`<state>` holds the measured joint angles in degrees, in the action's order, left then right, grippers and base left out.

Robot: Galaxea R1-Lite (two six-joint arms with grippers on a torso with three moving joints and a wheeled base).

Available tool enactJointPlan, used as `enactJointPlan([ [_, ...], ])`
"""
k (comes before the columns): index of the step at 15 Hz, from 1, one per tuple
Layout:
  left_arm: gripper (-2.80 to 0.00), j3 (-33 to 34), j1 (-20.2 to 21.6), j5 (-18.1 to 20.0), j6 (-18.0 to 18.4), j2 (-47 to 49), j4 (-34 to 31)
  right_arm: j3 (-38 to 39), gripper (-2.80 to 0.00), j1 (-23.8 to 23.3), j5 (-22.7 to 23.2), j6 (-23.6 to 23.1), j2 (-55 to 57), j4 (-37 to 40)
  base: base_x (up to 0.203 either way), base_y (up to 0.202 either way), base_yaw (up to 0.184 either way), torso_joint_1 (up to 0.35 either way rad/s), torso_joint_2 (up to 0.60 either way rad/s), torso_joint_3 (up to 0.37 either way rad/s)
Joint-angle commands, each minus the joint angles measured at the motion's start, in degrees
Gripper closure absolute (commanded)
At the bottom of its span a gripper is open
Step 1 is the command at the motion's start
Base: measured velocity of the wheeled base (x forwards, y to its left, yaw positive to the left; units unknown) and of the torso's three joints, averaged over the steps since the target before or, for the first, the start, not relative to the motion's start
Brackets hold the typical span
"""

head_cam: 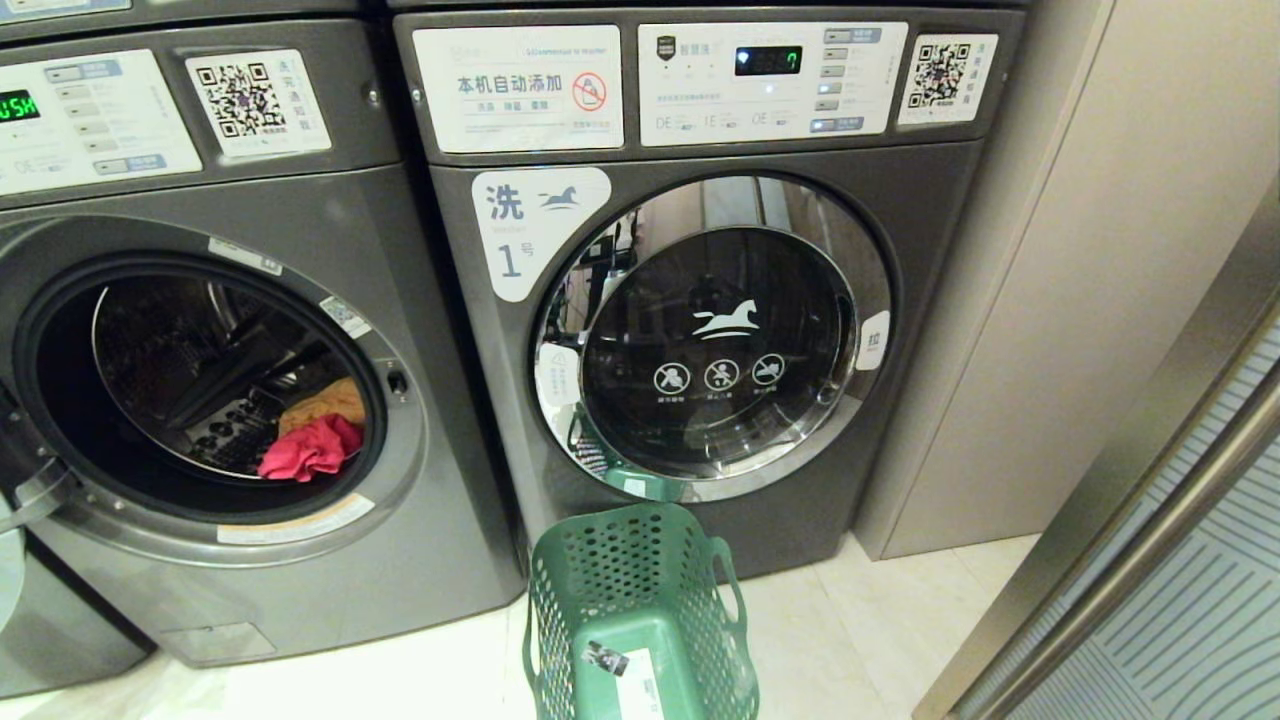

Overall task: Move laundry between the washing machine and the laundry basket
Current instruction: Pick a cloth and place it into the basket

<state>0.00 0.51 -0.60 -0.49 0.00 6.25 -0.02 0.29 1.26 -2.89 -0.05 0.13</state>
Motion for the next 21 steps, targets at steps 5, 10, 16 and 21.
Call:
enactJointPlan([
  [5, 0.00, 2.3, 0.0, 0.0, 0.0, 0.1, 0.1, 0.0, 0.00, 0.1, 0.1, -0.1, 0.0, 0.0, 0.000, 0.000, 0.000, 0.000, 0.00, 0.000],
  [10, 0.00, 2.3, 0.0, 0.0, 0.0, 0.2, 0.1, 0.0, 0.00, 0.0, 0.1, -0.3, 0.0, 0.0, 0.000, 0.159, -0.006, 0.001, 0.00, 0.002],
  [16, 0.00, 2.3, 0.0, 0.0, 0.0, 0.2, 0.1, 0.0, 0.00, 0.1, 0.1, -0.4, 0.0, 0.0, 0.000, 0.190, -0.003, 0.003, 0.00, 0.004],
  [21, 0.00, 2.3, 0.0, 0.0, 0.0, 0.2, 0.1, 0.0, 0.00, 0.1, 0.2, -0.9, 0.0, 0.0, 0.000, 0.189, -0.002, 0.004, 0.00, 0.000],
])
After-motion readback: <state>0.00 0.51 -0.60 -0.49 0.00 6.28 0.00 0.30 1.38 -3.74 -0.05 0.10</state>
